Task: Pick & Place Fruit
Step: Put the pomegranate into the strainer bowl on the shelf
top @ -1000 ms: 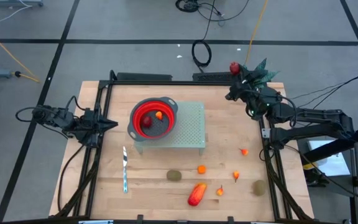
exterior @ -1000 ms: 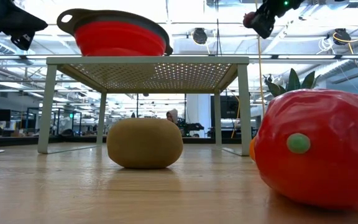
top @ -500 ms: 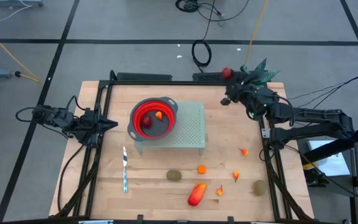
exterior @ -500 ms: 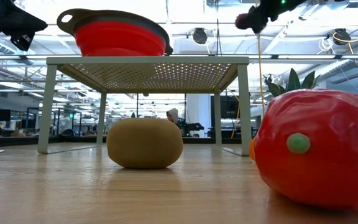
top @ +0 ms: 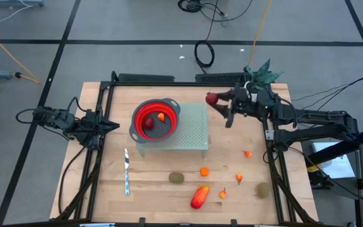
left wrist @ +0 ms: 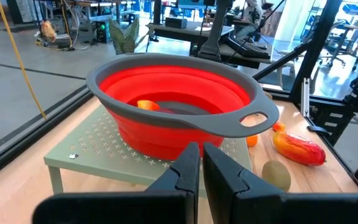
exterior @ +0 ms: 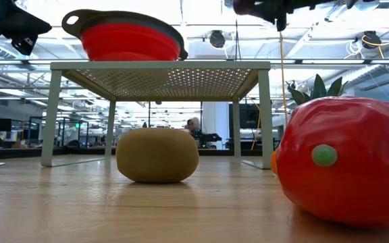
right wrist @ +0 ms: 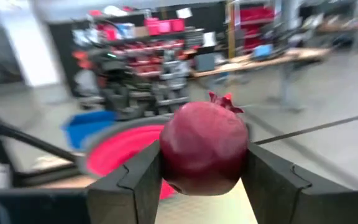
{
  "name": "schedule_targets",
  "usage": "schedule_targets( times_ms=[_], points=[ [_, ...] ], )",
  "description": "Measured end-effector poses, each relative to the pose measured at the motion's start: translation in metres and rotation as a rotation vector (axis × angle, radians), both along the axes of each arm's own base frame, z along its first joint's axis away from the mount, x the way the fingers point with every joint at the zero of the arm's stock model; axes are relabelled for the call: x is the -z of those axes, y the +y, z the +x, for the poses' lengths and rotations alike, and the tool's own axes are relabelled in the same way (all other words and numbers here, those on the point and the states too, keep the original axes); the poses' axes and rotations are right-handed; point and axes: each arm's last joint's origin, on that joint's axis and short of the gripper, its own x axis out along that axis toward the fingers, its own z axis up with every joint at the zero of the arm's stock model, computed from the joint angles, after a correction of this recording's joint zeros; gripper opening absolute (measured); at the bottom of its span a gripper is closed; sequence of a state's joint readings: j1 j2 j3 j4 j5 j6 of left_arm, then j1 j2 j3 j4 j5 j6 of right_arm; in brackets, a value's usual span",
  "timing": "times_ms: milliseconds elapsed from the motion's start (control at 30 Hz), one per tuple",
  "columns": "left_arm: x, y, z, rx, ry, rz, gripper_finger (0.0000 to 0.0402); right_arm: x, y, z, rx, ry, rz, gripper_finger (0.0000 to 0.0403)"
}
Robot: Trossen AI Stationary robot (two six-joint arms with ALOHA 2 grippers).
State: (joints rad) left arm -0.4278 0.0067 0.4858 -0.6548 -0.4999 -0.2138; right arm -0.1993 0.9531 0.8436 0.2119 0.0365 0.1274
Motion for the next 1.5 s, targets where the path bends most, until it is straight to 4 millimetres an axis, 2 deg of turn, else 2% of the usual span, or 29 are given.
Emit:
schedule_targets(
  times_ms=[367,533,667,1000,1233,1500],
  points=[
    [0.0,0.0,0.0,0.0,0.001,0.001,0.0019,-0.011,0.008,0.003,-0.306,-0.154,0.314,0.0186],
    [0.001,0.0,0.0,0.0,0.006,0.004,0.0019,-0.015,0.006,0.014,-0.373,-0.267,0.472,0.0187],
    [0.001,0.0,0.0,0.001,0.007,0.004,0.0019,-0.01,0.003,0.027,-0.394,-0.299,0.564,0.0185],
    [0.001,0.0,0.0,0.0,0.007,0.004,0.0019,0.011,-0.008,0.06,-0.312,-0.284,0.577,0.0186],
    [0.001,0.0,0.0,0.001,0.007,0.005,0.0019,0.0,-0.013,0.083,-0.304,-0.27,0.488,0.0187],
    [0.0,0.0,0.0,0.001,-0.002,0.001,0.0019,-0.014,-0.016,0.101,-0.274,-0.172,0.403,0.0187]
  ],
)
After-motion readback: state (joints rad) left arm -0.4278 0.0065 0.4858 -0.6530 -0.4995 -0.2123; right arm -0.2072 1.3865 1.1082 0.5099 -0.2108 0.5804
